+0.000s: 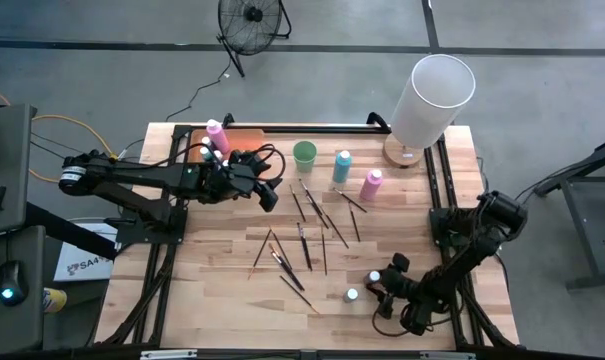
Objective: Pick & Place Paint Supplies
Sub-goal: Put the brown paint bottle into the orange bin
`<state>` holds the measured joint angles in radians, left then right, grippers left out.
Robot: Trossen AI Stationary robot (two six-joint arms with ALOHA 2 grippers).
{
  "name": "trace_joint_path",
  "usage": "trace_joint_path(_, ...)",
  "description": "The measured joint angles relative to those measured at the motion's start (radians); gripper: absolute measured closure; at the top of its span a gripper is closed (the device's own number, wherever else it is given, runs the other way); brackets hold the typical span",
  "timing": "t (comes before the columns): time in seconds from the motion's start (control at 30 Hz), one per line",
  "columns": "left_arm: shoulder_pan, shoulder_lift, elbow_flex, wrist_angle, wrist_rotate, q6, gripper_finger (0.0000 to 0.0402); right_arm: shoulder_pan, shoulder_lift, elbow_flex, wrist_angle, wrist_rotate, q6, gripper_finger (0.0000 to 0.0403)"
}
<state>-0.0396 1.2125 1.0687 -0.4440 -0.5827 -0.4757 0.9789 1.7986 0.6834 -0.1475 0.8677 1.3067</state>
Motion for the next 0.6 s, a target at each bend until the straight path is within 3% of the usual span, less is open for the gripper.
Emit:
trace_joint_path(0.2,0.0,0.0,0.0,0.001,0.0,-0.002,0.0155,-0.028,0.001,0.0,-0.001,0.068,-0.025,0.0195)
trace_joint_path(0.33,0.0,0.0,0.0,0.0,0.0,-0.003,0.0155,-0.039,0.001,0.0,0.001,0.048,-0.028,0.0203)
trace_joint_path(0.6,0.0,0.0,0.0,0.0,0.0,-0.003,0.0155,-0.028,0.001,0.0,0.029,0.025,-0.029,0.0287)
